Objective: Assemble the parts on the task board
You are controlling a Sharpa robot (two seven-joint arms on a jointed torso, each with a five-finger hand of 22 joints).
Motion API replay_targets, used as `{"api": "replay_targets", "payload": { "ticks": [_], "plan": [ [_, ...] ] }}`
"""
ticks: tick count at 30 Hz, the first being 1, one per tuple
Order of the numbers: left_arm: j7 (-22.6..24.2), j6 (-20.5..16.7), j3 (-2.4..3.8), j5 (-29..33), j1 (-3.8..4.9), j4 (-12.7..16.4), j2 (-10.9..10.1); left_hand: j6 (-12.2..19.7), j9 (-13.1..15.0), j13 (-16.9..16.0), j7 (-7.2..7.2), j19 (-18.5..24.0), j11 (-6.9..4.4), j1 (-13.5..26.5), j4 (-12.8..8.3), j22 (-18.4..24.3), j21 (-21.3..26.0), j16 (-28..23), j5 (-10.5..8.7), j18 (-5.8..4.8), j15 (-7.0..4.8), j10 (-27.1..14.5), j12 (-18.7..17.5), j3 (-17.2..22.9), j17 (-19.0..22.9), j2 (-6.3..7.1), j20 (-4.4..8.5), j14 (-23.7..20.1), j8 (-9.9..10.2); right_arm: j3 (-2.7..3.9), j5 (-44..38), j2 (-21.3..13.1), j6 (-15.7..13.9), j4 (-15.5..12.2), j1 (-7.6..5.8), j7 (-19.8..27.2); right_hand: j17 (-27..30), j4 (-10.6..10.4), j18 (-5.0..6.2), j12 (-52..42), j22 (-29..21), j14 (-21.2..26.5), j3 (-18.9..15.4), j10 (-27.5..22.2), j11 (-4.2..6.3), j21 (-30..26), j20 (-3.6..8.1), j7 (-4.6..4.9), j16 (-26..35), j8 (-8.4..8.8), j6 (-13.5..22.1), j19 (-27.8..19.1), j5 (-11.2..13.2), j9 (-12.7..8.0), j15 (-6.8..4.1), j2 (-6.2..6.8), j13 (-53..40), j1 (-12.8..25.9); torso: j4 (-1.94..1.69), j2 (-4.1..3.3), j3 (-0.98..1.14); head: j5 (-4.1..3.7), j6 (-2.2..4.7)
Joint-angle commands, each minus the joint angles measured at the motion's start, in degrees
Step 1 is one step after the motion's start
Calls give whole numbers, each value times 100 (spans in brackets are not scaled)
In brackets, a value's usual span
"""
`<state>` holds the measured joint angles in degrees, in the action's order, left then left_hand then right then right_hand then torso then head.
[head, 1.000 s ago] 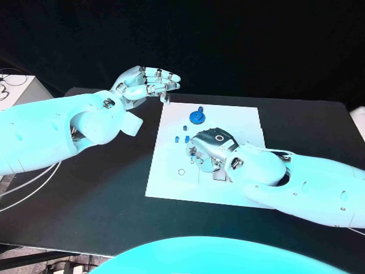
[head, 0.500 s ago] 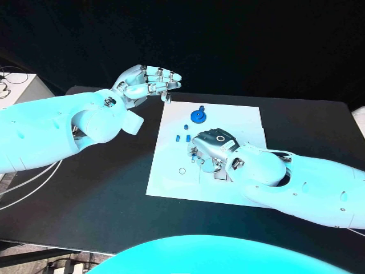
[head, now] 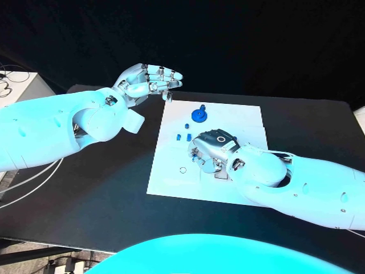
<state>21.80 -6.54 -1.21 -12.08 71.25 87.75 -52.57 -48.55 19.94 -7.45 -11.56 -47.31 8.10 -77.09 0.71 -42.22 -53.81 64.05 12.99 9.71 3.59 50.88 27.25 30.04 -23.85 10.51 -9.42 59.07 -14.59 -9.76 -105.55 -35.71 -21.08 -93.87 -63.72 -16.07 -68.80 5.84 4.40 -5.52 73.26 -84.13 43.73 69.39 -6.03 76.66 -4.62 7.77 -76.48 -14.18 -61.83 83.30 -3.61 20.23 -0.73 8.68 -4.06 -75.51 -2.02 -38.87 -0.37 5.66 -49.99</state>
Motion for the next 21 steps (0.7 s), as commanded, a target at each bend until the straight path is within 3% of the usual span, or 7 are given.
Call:
{"api": "replay_targets", "payload": {
  "ticks": [1, 21],
  "plan": [
    [28, 26, 5, -18, 4, 0, 10, 56, 8, 9, -2, -50, -3, 5, 0, 8, 33, -25, 2, 79, 21, -31, 14, -39, 7, 27, -2, -12, 25, -2, 3, 7, 55, 1, 11, 16, -3, -4, -75, -19, 6, -230, 18, 267, 226, 11, 2, -2, -6, -23, -21, 24, -30, 5, -34, -62, -63, 12, 0, 0, 2, 9, -1],
    [19, 37, 5, -28, 4, 0, 7, 57, 11, 10, -3, -52, -1, 4, 0, 13, 39, -25, 2, 78, 23, -44, 16, -43, 8, 25, -4, -13, 23, -17, -6, 75, 142, 160, 45, -40, 2, 1, -71, -14, -7, -228, 20, 273, 226, 0, 1, -2, -7, -27, -20, 16, -31, 14, -33, -62, -64, 21, 0, -2, 1, 10, -1]
  ]
}}
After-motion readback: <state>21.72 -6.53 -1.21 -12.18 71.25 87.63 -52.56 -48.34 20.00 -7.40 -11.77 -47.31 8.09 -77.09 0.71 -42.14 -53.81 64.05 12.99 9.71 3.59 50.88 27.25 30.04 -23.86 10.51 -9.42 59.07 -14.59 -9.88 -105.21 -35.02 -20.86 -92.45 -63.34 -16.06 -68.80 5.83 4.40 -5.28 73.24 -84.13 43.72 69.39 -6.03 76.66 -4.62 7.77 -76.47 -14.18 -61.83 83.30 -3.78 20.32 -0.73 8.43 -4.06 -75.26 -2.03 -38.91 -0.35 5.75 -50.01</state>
